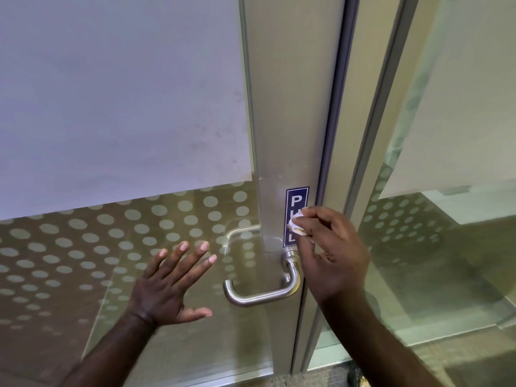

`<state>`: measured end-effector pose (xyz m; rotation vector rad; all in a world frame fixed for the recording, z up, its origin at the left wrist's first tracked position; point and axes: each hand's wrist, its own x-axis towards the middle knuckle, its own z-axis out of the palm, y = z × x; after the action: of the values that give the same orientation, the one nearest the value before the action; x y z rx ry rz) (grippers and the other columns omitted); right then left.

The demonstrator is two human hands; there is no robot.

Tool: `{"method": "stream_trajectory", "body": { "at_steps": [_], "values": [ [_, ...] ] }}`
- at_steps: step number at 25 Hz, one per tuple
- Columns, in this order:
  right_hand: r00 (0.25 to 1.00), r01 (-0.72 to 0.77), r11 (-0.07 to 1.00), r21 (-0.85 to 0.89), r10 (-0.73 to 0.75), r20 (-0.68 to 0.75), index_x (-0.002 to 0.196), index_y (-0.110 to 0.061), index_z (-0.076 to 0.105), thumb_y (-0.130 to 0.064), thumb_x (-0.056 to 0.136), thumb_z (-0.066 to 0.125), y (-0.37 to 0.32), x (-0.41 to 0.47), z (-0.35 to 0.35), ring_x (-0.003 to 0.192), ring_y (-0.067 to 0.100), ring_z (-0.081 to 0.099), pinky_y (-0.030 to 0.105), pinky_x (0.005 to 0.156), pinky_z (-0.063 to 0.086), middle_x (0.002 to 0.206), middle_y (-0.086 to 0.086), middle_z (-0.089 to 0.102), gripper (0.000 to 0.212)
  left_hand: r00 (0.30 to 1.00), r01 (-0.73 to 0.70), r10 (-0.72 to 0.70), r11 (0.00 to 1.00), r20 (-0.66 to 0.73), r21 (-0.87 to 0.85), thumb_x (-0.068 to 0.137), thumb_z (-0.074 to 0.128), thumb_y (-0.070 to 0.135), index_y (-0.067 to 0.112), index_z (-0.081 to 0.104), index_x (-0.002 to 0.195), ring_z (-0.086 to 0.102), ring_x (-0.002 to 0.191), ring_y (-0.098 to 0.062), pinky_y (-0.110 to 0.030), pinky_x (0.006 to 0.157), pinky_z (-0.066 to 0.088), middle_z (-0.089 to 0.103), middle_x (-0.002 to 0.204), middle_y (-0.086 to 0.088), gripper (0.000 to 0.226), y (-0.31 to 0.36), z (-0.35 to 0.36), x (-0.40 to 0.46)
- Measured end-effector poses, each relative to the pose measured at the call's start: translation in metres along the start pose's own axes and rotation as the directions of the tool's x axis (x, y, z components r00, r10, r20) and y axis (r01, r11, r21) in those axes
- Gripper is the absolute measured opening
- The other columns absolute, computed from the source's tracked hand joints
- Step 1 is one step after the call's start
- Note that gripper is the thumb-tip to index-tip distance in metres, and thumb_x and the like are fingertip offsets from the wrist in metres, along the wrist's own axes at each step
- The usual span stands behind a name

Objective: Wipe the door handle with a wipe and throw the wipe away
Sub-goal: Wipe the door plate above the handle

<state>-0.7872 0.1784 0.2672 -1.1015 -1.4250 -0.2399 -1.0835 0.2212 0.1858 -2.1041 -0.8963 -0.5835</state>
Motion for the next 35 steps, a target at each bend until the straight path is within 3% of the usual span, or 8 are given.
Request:
{"method": "stream_trajectory", "body": {
  "at_steps": [8, 14, 16, 19, 23, 25, 29, 35],
  "values": [
    [0.988, -0.038, 0.986, -0.161, 0.013, -0.156, 0.121, -0.003, 0.065, 0.001, 0.092, 0.051, -0.016, 0.007, 0.022, 0.092, 0.031, 0.057, 0.040, 0.077, 0.053, 0.105, 0.014, 0.054, 0.032, 1.000, -0.009, 0.009, 0.999, -0.013, -0.041, 0.088, 0.023, 0.082, 0.023, 0.022, 0.158, 0.018, 0.151, -0.022, -0.040, 0.119, 0.009, 0.017, 0.165, 0.000, 0.091, 0.001, -0.001, -0.001],
    [0.924, -0.061, 0.985, -0.159, -0.004, -0.383, 0.091, -0.001, 0.075, 0.000, 0.085, 0.073, -0.019, 0.033, 0.033, 0.081, 0.023, 0.068, 0.019, 0.085, 0.048, 0.089, 0.007, 0.074, 0.007, 0.999, -0.024, 0.022, 0.998, -0.035, -0.056, 0.087, 0.024, 0.082, 0.023, 0.024, 0.157, 0.018, 0.150, -0.022, -0.040, 0.119, 0.009, 0.018, 0.165, 0.000, 0.092, 0.001, 0.001, -0.002],
    [0.905, -0.058, 0.989, -0.138, -0.006, -0.425, 0.095, 0.002, 0.075, -0.002, 0.087, 0.071, -0.018, 0.034, 0.041, 0.086, 0.023, 0.069, 0.024, 0.087, 0.052, 0.094, 0.013, 0.074, 0.010, 0.999, -0.028, 0.026, 0.998, -0.041, -0.054, 0.087, 0.024, 0.082, 0.022, 0.025, 0.157, 0.019, 0.150, -0.023, -0.040, 0.119, 0.009, 0.019, 0.164, -0.001, 0.093, 0.000, 0.002, -0.001],
    [0.937, -0.027, 0.988, -0.153, -0.029, -0.349, 0.115, 0.007, 0.066, -0.004, 0.091, 0.064, -0.023, 0.018, 0.054, 0.108, 0.029, 0.063, 0.037, 0.096, 0.052, 0.116, 0.022, 0.065, 0.026, 0.999, -0.031, 0.029, 0.998, -0.046, -0.049, 0.086, 0.024, 0.083, 0.021, 0.027, 0.156, 0.020, 0.150, -0.024, -0.040, 0.119, 0.008, 0.021, 0.164, -0.002, 0.093, 0.000, 0.006, -0.002],
    [0.991, -0.072, 0.985, -0.158, 0.053, -0.126, 0.138, 0.010, 0.041, -0.019, 0.100, 0.045, -0.032, -0.002, 0.066, 0.140, 0.034, 0.034, 0.044, 0.114, 0.035, 0.149, 0.024, 0.035, 0.048, 0.998, -0.035, 0.032, 0.998, -0.051, -0.044, 0.085, 0.025, 0.085, 0.021, 0.029, 0.155, 0.021, 0.150, -0.024, -0.040, 0.121, 0.006, 0.022, 0.163, -0.002, 0.095, 0.000, 0.008, -0.004],
    [0.989, -0.095, 0.986, -0.139, 0.077, -0.130, 0.139, 0.009, 0.038, -0.018, 0.101, 0.043, -0.033, 0.001, 0.070, 0.141, 0.036, 0.032, 0.045, 0.113, 0.036, 0.150, 0.023, 0.031, 0.047, 0.998, -0.037, 0.034, 0.998, -0.054, -0.044, 0.084, 0.025, 0.085, 0.021, 0.030, 0.155, 0.022, 0.149, -0.024, -0.040, 0.121, 0.005, 0.023, 0.163, -0.002, 0.096, 0.000, 0.009, -0.004],
    [0.969, 0.004, 0.988, -0.153, -0.042, -0.242, 0.127, 0.009, 0.053, -0.008, 0.097, 0.055, -0.024, 0.011, 0.071, 0.131, 0.035, 0.048, 0.039, 0.110, 0.042, 0.138, 0.023, 0.046, 0.034, 0.997, -0.047, 0.044, 0.998, -0.057, -0.041, 0.083, 0.025, 0.086, 0.021, 0.030, 0.155, 0.023, 0.149, -0.026, -0.041, 0.121, 0.006, 0.025, 0.162, -0.003, 0.097, 0.000, 0.011, -0.004],
    [0.978, 0.174, 0.973, -0.152, -0.189, -0.090, 0.120, 0.010, 0.059, 0.003, 0.094, 0.058, -0.004, -0.015, 0.065, 0.127, 0.032, 0.053, 0.046, 0.087, 0.057, 0.133, 0.024, 0.053, 0.027, 0.997, -0.048, 0.045, 0.998, -0.058, -0.045, 0.082, 0.024, 0.087, 0.021, 0.030, 0.155, 0.023, 0.149, -0.025, -0.041, 0.122, 0.004, 0.025, 0.162, -0.003, 0.099, 0.000, 0.012, -0.004]
  ]
}}
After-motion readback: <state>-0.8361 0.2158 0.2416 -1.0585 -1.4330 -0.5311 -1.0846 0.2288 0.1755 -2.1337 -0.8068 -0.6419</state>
